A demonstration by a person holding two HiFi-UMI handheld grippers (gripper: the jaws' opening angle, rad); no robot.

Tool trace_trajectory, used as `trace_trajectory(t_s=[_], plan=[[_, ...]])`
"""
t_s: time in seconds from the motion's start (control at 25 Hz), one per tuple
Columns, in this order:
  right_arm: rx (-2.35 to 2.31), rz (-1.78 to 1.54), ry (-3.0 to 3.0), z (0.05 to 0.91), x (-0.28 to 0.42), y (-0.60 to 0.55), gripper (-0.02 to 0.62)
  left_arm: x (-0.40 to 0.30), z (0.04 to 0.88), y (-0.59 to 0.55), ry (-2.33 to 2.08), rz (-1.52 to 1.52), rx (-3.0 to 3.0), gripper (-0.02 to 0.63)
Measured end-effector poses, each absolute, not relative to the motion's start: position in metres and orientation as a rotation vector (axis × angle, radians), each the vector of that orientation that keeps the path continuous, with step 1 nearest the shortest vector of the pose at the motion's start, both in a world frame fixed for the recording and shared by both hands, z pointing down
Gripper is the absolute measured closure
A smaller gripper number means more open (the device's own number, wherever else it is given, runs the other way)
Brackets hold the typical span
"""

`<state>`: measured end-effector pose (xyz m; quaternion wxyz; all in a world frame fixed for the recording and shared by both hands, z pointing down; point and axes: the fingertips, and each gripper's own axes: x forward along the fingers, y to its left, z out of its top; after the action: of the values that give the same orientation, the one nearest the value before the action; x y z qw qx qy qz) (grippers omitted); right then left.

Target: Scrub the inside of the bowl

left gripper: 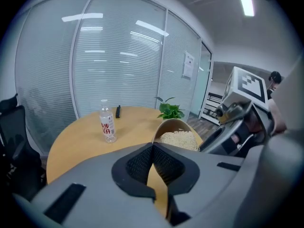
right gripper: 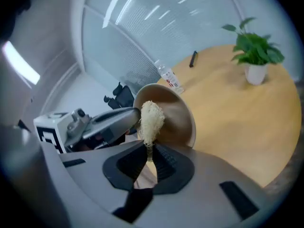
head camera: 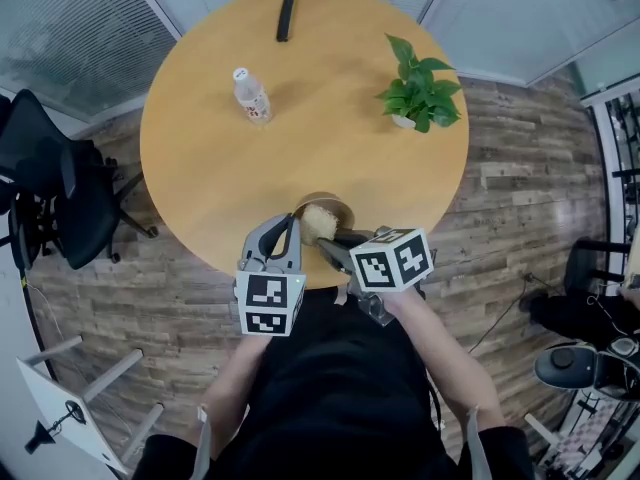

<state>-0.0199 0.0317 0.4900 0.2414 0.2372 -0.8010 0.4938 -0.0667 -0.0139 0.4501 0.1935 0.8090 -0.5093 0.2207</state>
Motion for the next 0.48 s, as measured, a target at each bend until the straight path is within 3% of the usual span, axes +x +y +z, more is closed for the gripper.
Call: trace_trajectory(t_s=[0.28,0.48], plan=[[0.714,1.878,-2.104,0.478,-0.014,0.012,0.557,-0.069,0.436,-0.015,-1.522,0.674,2.362,0.594],[0.750,1.545,-2.163,0.475,-0.010,0.002,0.555,-0.056,0.434,-0.012,-1.494,0.748,2.441,0.594]])
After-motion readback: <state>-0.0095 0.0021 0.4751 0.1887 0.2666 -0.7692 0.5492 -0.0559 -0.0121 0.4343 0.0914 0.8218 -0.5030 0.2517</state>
